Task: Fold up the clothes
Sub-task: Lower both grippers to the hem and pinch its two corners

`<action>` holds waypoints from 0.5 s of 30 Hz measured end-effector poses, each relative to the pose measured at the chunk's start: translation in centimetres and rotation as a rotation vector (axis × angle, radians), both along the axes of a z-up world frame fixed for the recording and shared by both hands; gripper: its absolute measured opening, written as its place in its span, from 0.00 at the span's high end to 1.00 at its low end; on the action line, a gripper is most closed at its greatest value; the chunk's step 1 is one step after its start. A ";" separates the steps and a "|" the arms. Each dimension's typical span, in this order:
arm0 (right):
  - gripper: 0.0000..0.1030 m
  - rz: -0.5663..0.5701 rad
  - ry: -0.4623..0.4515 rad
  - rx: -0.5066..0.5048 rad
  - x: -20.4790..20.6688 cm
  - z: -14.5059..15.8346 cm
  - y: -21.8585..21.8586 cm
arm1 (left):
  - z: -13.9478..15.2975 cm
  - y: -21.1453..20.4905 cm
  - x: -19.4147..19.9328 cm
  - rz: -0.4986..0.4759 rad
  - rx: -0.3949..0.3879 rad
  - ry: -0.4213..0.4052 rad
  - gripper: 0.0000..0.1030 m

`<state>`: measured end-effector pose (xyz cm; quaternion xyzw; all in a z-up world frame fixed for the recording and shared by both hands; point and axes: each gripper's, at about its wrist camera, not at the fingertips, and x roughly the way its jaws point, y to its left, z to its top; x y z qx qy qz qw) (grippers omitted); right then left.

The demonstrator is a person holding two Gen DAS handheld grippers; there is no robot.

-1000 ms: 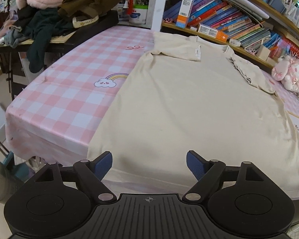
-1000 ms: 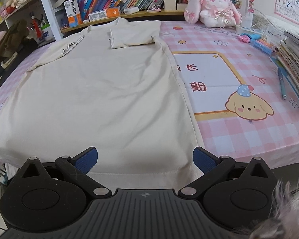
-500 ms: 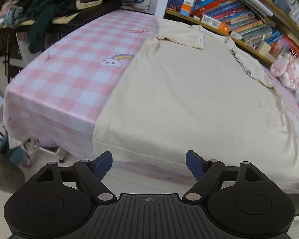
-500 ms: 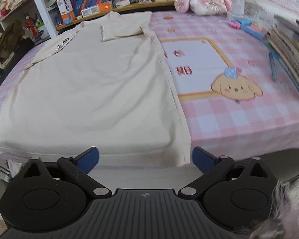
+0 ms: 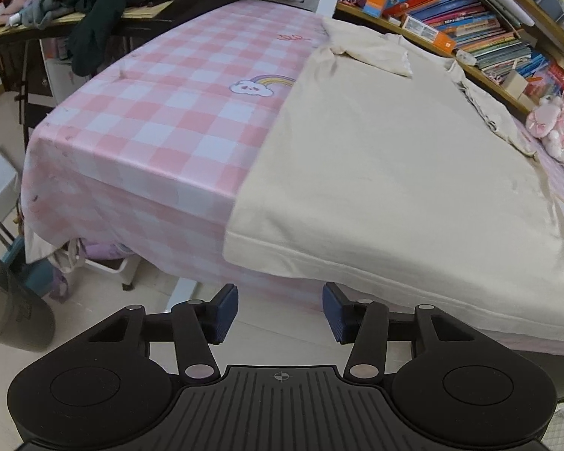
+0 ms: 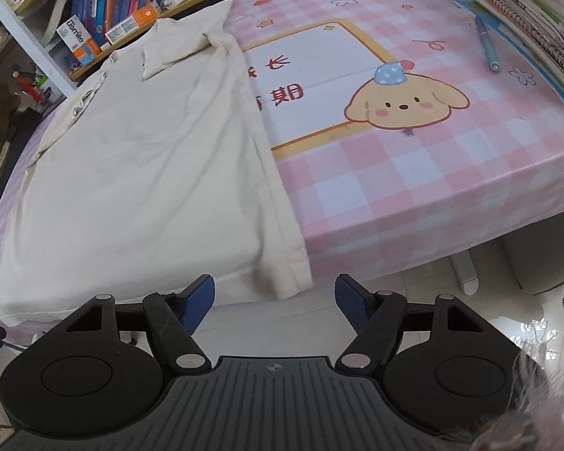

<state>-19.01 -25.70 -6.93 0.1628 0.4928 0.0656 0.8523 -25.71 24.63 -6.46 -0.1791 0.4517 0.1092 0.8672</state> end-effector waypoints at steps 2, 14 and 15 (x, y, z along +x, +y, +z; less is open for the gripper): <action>0.32 -0.003 0.006 0.021 0.3 -0.2 -0.5 | -0.1 0.6 0.0 0.001 0.004 -0.005 0.53; 0.47 0.060 0.079 0.104 2.6 -0.9 -1.6 | -0.8 3.7 3.3 -0.166 -0.018 -0.030 0.54; 0.47 0.079 0.095 0.117 3.0 -1.0 -1.8 | -1.0 4.1 3.5 -0.184 -0.033 -0.024 0.54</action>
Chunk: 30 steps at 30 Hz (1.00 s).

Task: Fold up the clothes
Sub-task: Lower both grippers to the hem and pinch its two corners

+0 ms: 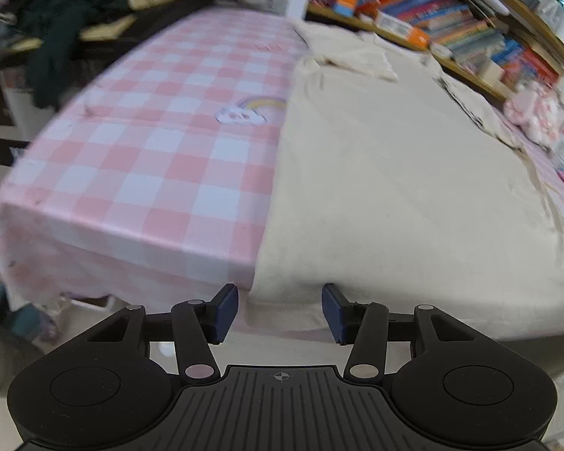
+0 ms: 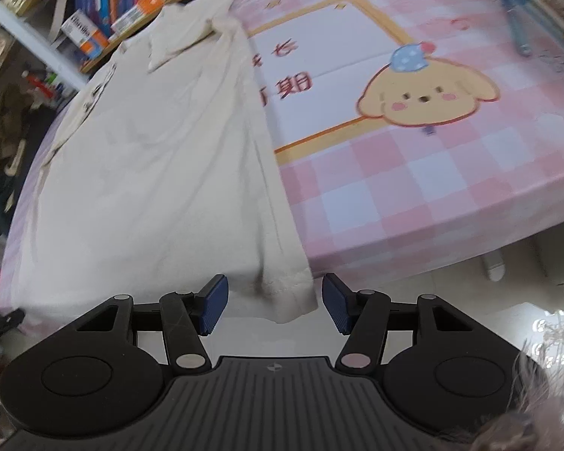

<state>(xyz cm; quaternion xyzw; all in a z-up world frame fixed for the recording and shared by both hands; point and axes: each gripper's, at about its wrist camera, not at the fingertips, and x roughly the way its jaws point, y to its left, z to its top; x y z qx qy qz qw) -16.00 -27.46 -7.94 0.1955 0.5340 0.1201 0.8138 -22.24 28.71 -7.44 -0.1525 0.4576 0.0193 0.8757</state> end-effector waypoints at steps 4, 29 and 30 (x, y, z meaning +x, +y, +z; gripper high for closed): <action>0.47 0.070 0.064 0.055 1.5 -0.4 -0.4 | -0.9 1.4 0.5 -0.030 -0.093 0.026 0.54; 0.95 0.033 0.049 0.092 -2.8 2.8 0.0 | 1.0 4.1 -3.4 -0.004 -0.336 -0.037 0.91; 0.95 0.025 0.052 0.096 -3.2 2.8 0.0 | 1.1 4.3 -3.7 -0.004 -0.345 -0.037 0.91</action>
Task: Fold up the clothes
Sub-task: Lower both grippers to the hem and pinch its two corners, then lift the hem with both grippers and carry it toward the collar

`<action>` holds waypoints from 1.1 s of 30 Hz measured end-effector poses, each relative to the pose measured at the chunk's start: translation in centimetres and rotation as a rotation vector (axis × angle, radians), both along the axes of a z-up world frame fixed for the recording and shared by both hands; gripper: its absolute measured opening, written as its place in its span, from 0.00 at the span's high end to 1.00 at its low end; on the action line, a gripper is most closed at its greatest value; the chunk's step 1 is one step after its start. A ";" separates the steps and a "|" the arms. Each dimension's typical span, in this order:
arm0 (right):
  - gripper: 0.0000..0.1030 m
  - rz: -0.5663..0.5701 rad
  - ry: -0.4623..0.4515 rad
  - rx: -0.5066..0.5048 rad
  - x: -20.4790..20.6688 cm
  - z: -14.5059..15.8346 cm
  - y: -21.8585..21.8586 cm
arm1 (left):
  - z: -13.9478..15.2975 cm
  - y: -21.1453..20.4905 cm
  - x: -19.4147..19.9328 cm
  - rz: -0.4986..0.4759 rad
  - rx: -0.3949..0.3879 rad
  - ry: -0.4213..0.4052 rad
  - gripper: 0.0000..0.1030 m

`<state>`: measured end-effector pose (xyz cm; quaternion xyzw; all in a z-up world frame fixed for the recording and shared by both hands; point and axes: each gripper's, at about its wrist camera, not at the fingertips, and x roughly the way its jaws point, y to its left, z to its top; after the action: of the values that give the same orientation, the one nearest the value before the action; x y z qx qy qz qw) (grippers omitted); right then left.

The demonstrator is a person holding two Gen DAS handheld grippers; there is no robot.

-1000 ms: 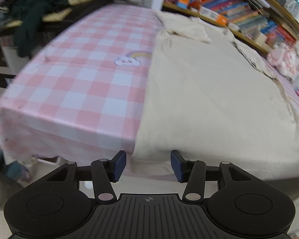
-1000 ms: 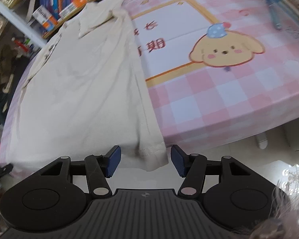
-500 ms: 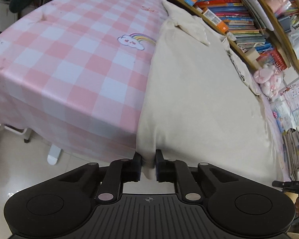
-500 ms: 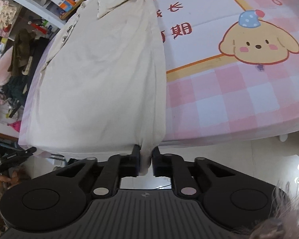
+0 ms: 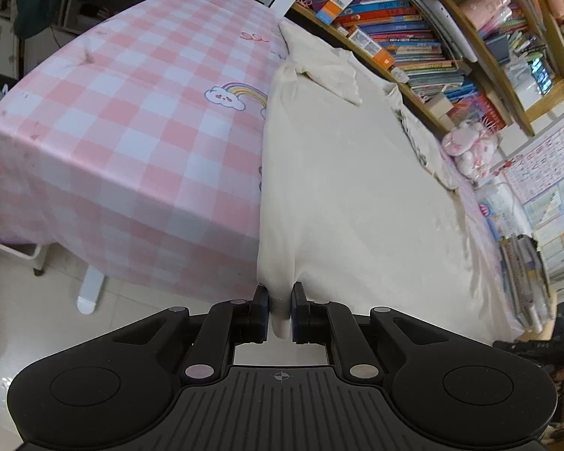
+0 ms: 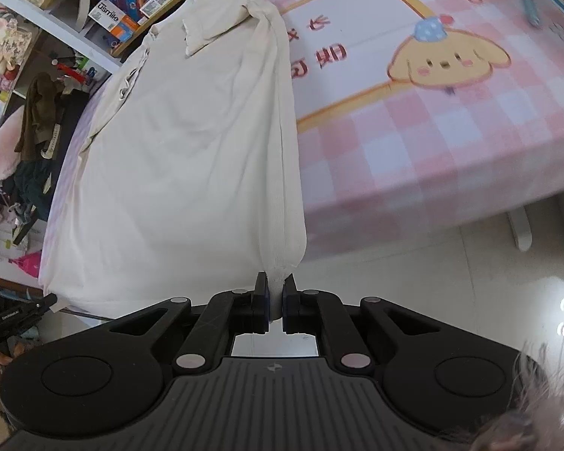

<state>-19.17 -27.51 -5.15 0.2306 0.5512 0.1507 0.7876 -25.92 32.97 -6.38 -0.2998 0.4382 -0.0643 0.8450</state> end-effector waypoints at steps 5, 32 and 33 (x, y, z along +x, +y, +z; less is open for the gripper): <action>0.95 -0.041 0.032 0.037 -2.3 0.1 -0.3 | -0.1 0.8 -1.6 -0.014 -0.050 0.021 0.91; 0.95 -0.342 -0.456 0.538 3.7 11.0 -1.1 | 6.1 2.9 7.0 0.264 -0.540 -0.464 0.91; 0.95 -0.337 -0.474 0.541 5.0 11.4 -1.1 | 6.7 2.6 8.1 0.272 -0.531 -0.478 0.91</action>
<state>-14.22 -28.62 6.29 0.4758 0.2489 0.2079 0.8176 -17.81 35.54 0.36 -0.5403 0.1531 -0.1310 0.8170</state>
